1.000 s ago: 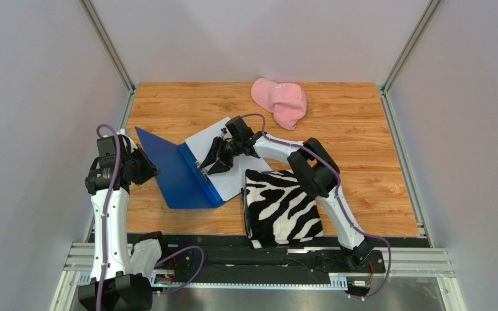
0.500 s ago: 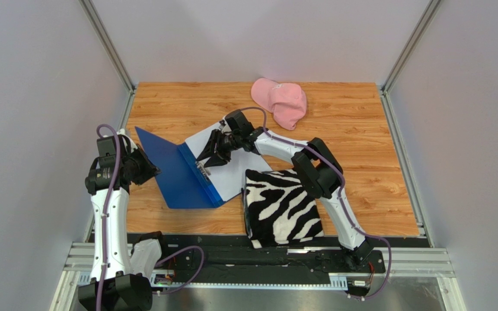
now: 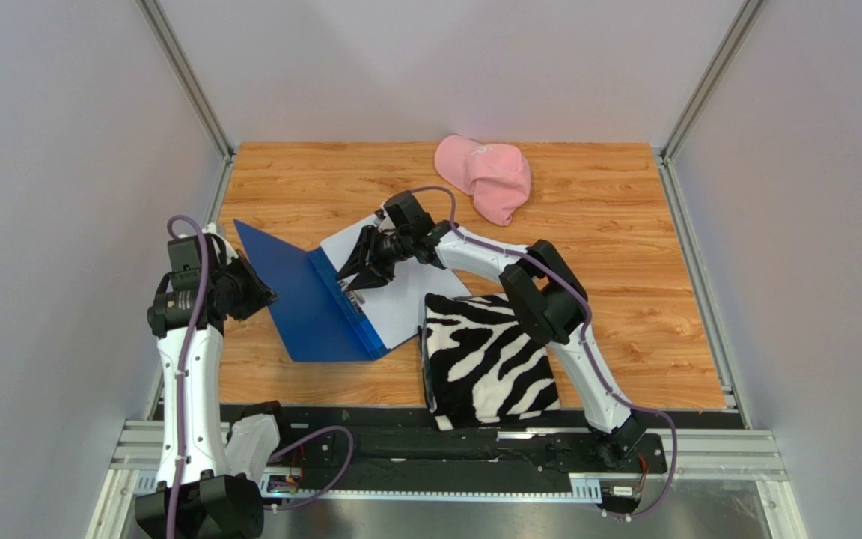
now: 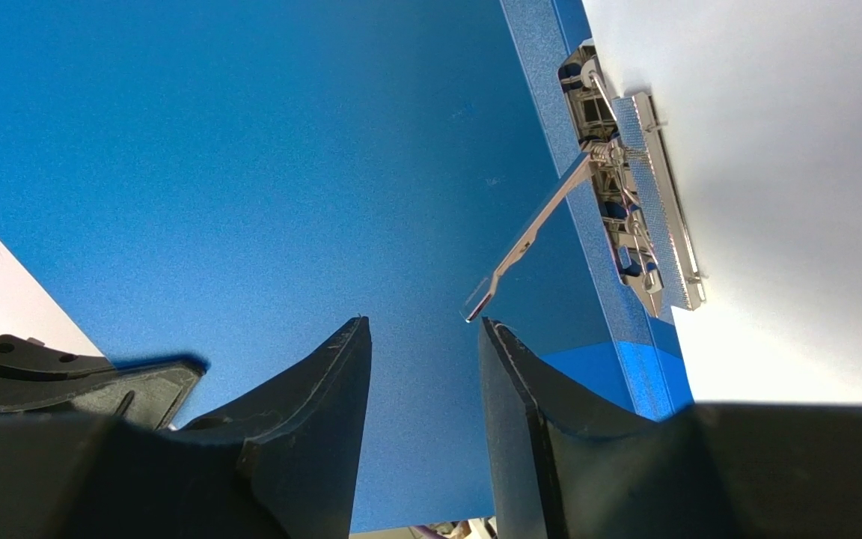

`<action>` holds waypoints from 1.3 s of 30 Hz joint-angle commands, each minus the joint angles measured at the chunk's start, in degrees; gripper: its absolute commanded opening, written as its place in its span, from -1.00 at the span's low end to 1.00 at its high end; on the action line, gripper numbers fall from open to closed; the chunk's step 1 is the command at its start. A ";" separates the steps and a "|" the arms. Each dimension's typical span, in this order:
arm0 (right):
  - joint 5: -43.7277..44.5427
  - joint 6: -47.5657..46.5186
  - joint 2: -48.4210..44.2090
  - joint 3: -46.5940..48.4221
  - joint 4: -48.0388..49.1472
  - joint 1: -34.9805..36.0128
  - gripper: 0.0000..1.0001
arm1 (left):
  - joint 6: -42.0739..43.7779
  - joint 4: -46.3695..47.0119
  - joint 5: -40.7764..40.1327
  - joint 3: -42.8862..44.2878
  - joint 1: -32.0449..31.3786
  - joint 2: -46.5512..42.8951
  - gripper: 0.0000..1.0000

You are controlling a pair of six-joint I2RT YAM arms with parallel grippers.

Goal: Put the files into the folder
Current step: Clamp the file and folder with some files.

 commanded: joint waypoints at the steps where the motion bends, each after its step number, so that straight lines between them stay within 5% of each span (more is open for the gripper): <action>1: -0.51 0.72 1.54 1.55 1.14 0.88 -0.12 | 1.56 1.84 -0.04 2.26 0.11 -0.77 -1.00; 13: -0.60 1.69 2.42 1.56 2.19 1.14 -0.34 | 1.83 1.40 -0.57 2.43 0.11 -0.86 -1.00; 24: -1.30 1.51 1.54 -0.99 3.86 0.44 -1.00 | 2.00 1.05 -2.06 2.70 0.11 -0.95 -1.00; 39: 9.85 -18.17 -1.28 -18.22 2.81 1.58 -1.00 | 2.71 -0.27 -7.60 3.93 0.11 0.46 -1.00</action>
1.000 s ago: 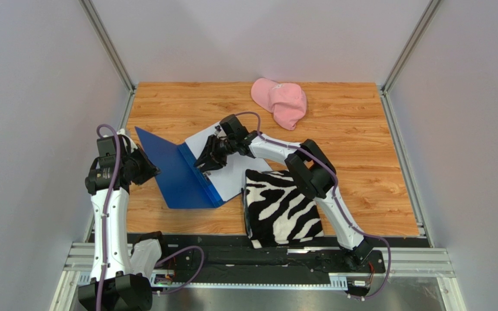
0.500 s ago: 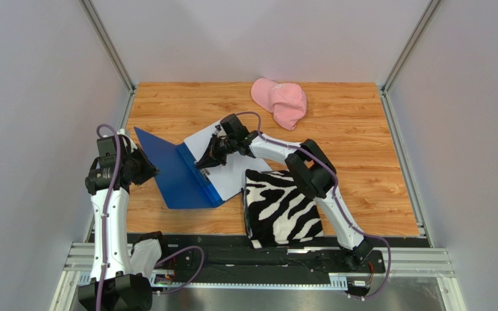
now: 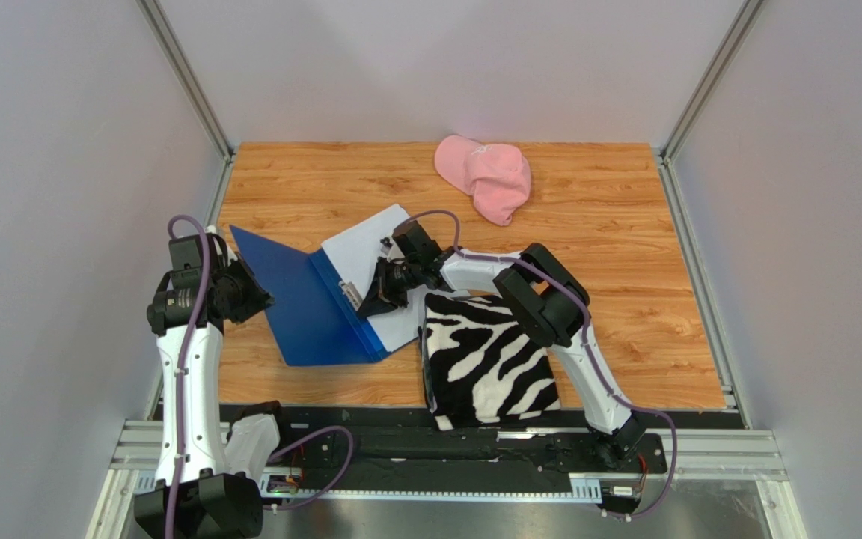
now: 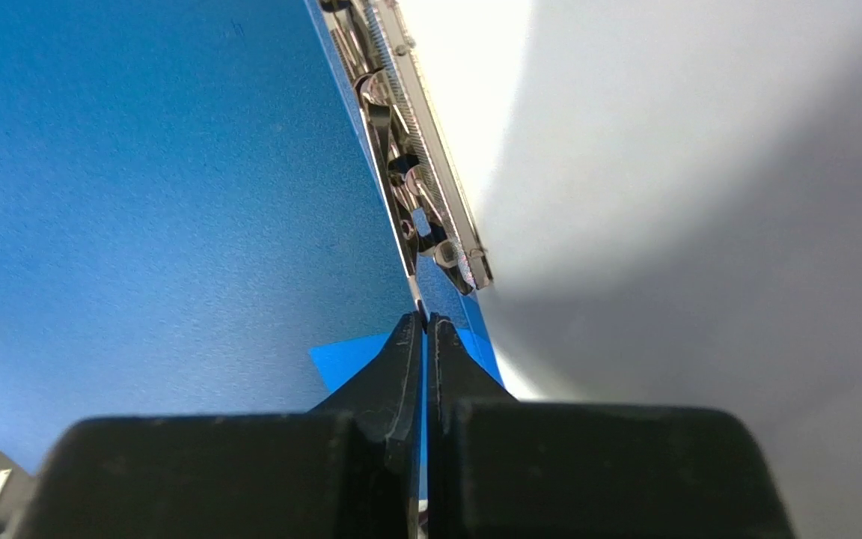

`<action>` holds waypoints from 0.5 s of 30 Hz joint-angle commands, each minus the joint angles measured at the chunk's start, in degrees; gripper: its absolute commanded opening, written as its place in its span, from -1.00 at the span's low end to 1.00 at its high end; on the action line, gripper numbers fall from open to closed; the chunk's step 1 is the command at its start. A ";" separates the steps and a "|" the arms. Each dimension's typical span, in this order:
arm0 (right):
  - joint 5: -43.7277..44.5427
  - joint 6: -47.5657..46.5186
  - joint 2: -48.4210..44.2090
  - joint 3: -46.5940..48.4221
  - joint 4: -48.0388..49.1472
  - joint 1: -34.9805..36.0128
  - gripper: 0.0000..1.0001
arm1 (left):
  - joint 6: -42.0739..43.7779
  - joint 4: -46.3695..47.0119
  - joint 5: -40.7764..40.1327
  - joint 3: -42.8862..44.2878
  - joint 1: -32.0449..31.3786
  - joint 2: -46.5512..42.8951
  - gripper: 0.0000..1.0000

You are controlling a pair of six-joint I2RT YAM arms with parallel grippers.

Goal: Put the files into the folder
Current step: Clamp the file and folder with some files.

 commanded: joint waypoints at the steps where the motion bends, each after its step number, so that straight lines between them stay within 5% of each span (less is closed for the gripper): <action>1: 10.29 -10.13 -0.01 -5.10 -2.96 0.97 -1.00 | 2.27 1.85 -4.65 3.27 0.18 0.46 -1.00; 15: 23.56 -15.41 1.23 -8.45 -7.70 2.91 -1.00 | 4.20 -0.35 -8.52 5.38 0.26 0.90 -1.00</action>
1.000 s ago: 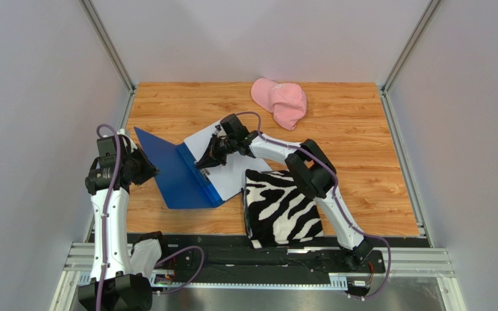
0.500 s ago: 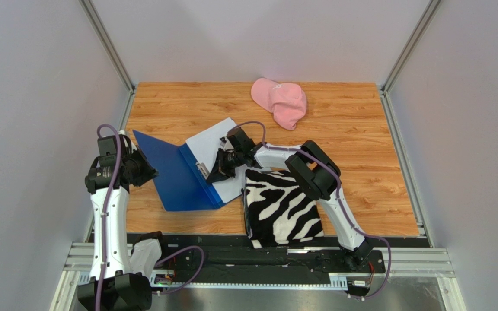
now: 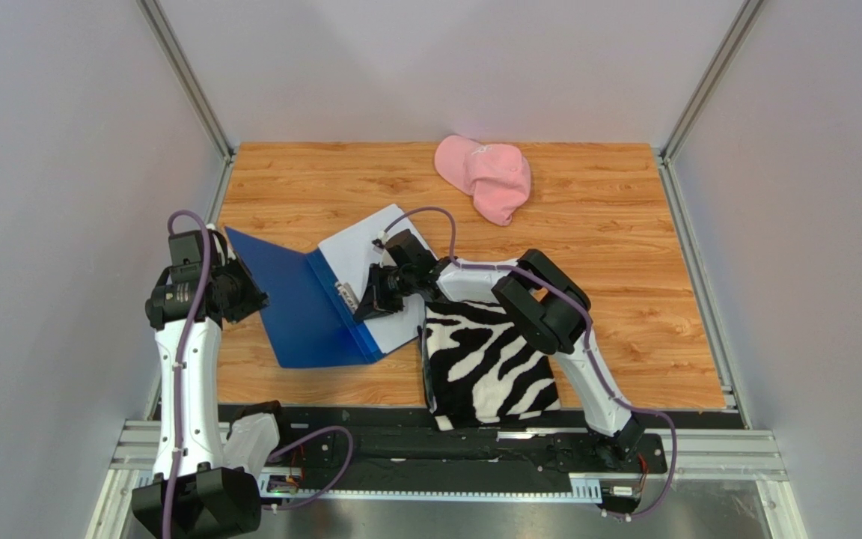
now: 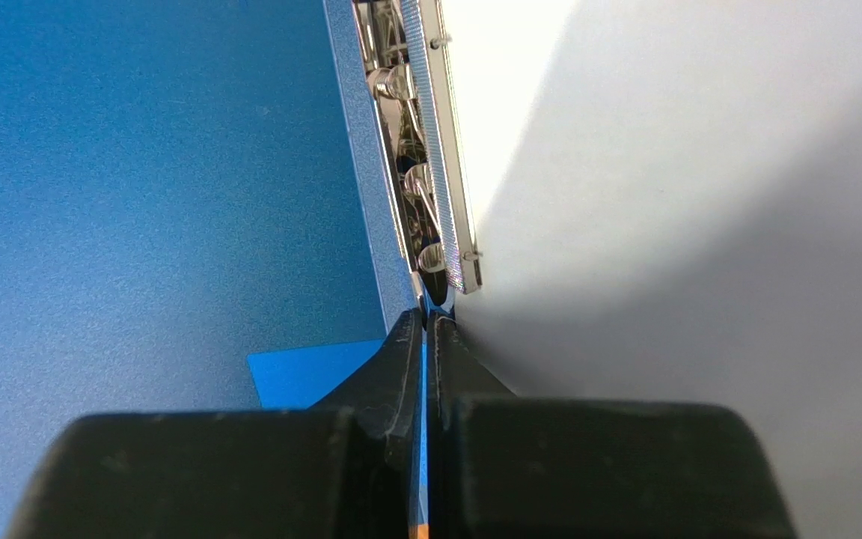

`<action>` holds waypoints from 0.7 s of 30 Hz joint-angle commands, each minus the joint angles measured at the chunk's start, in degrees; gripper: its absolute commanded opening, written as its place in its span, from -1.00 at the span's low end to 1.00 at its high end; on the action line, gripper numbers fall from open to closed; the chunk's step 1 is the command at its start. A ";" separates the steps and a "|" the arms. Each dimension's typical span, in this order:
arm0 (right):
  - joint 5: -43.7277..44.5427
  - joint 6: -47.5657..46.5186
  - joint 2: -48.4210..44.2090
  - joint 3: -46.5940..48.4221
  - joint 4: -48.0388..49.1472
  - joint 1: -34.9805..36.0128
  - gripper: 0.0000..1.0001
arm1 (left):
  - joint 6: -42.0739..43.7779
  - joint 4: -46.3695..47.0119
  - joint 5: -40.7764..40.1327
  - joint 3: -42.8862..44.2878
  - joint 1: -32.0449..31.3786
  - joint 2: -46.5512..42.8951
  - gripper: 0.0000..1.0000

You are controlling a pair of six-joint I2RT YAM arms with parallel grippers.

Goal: Put the files into the folder
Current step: Clamp the file and folder with some files.

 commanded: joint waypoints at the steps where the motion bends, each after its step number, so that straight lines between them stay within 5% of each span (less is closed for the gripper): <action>1: 15.07 -6.17 3.80 -4.02 -12.82 -0.02 -1.00 | 2.41 1.57 -4.65 3.66 0.31 -0.87 -1.00; 5: 19.80 -6.51 4.68 -3.23 -15.61 2.07 -1.00 | 1.53 2.01 -2.28 2.25 0.31 -1.22 -1.00; 11: 38.70 -10.99 7.40 1.95 -24.65 8.40 -1.00 | -0.66 2.19 1.67 -0.20 0.05 -3.07 -1.00; 21: 47.77 -13.45 15.93 7.50 -30.75 12.28 -1.00 | -2.25 4.56 3.87 -2.76 -2.86 -2.11 -1.00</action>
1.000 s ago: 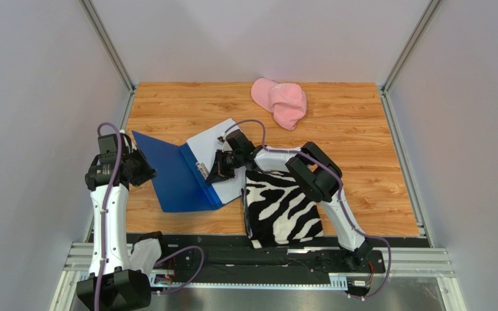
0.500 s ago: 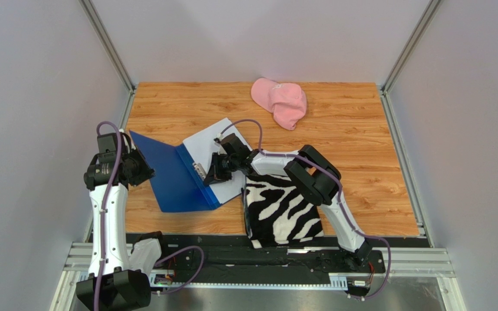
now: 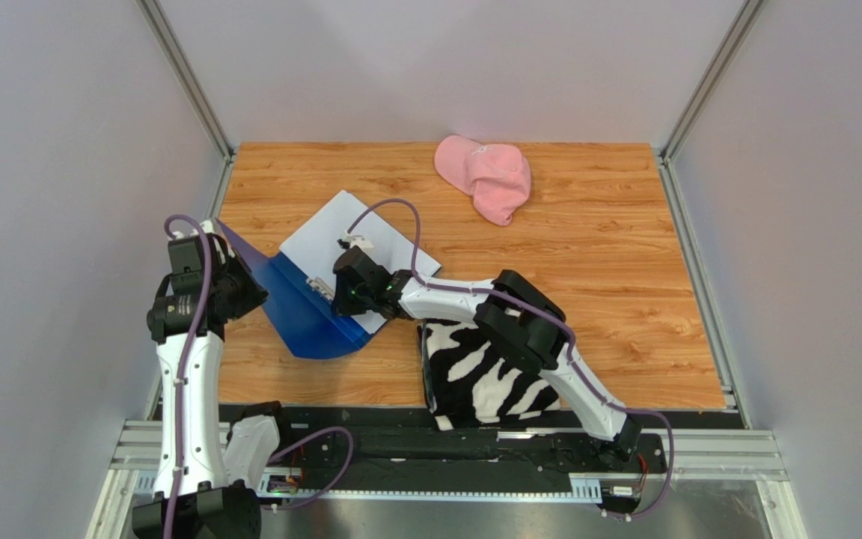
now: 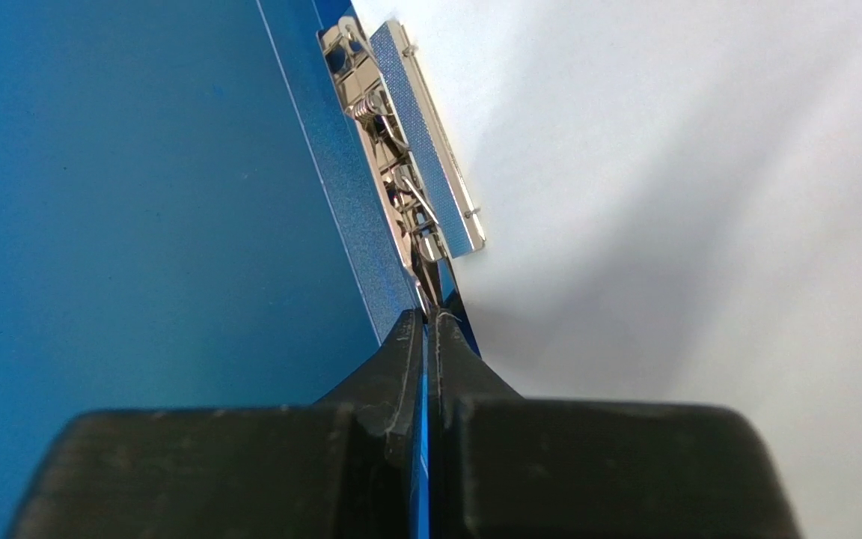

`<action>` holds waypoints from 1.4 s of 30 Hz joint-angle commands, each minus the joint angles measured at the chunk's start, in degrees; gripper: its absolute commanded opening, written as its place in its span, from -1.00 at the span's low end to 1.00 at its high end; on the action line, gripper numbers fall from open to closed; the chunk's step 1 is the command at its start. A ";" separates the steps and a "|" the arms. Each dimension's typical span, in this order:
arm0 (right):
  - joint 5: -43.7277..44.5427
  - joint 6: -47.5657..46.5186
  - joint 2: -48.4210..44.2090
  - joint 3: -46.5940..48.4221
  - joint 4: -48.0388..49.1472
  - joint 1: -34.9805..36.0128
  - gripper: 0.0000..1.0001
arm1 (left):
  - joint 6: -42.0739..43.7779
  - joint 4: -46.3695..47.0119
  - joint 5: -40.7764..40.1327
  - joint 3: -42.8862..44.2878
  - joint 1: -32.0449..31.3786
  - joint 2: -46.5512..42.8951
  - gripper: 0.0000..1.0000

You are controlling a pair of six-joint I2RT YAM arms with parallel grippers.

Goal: Put the files into the folder
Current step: Clamp the file and folder with some files.

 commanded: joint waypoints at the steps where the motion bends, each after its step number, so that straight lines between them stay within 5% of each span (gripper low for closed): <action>1: 10.11 -7.54 11.02 -6.38 -21.02 1.57 -1.00 | -1.18 0.58 5.38 -1.67 -0.67 2.18 -1.00; 3: 3.33 -7.19 6.11 -12.24 -13.92 0.44 -1.00 | -1.62 2.25 6.26 -2.46 -0.76 2.53 -1.00; 10: -22.08 1.05 0.99 -10.88 -8.45 -5.01 -1.00 | -2.15 3.22 7.58 -1.94 -0.76 3.94 -1.00; 17: -27.37 11.00 8.02 -9.19 -13.97 -8.18 -1.00 | -0.92 2.17 10.48 -1.06 -0.76 3.24 -1.00; 27: -14.20 15.57 15.48 -9.48 -24.00 -5.02 -1.00 | -1.88 4.54 14.70 -2.64 -0.67 1.57 -1.00; 30: -4.89 10.16 23.80 0.59 -33.81 -2.47 -1.00 | -1.80 5.15 15.67 -2.99 -0.85 1.92 -1.00; 33: 4.69 9.42 23.07 -1.09 -36.32 -0.10 -1.00 | -0.74 4.98 15.32 -3.08 -0.85 2.53 -1.00; 42: -9.08 17.15 22.26 -9.19 -22.44 -4.57 -1.00 | 1.45 3.40 10.24 -0.62 -0.85 4.03 -1.00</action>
